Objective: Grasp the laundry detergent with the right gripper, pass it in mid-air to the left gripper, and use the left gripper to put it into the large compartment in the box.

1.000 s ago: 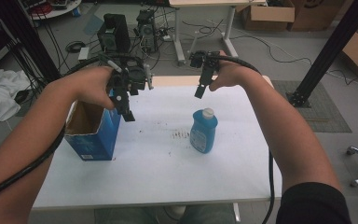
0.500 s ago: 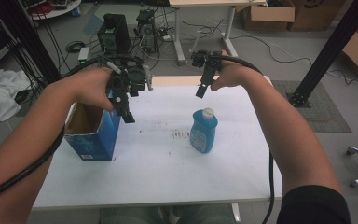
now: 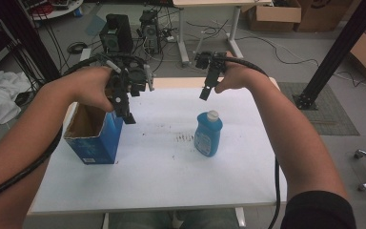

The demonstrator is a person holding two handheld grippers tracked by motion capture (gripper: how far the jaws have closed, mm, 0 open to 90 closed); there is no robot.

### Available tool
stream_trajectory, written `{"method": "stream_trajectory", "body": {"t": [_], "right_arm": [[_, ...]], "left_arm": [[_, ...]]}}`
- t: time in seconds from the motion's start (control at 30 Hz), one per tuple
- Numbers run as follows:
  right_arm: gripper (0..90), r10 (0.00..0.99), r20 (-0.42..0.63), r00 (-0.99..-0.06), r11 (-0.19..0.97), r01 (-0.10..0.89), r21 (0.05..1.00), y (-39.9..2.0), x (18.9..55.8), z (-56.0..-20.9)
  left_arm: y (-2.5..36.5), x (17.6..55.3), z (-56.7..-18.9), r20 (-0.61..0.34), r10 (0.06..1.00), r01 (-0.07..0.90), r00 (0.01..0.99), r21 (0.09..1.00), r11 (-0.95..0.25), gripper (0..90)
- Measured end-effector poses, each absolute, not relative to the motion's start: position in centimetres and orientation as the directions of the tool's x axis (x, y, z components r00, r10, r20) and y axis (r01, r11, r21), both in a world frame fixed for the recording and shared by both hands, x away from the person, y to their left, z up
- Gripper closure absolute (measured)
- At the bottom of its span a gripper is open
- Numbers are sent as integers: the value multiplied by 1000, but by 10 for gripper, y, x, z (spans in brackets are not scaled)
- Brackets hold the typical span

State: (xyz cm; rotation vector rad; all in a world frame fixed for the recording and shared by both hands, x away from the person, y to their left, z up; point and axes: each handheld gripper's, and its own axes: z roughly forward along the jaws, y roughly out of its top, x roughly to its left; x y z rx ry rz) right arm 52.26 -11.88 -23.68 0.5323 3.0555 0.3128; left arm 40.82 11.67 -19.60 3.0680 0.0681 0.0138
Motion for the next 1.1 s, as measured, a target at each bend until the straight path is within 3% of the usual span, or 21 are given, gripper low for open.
{"method": "stream_trajectory", "body": {"t": [0.53, 0.87, 1.0, 1.1], "right_arm": [[0, 362, -4, -932, 909, 352, 225, -124, 517, -237], [0, 382, 41, -923, 837, 365, 407, -131, 516, -234], [0, 393, 61, -918, 778, 367, 510, -138, 515, -232], [0, 461, 25, -887, 689, 375, 620, -153, 512, -231]], "left_arm": [[118, 404, -196, 9, 50, 49, 999, 68, -996, 1], [117, 405, -201, 1, 55, 55, 998, 79, -995, 1], [116, 406, -203, -1, 56, 56, 998, 79, -995, 1], [115, 406, -204, -1, 51, 51, 999, 84, -995, 1]]}}
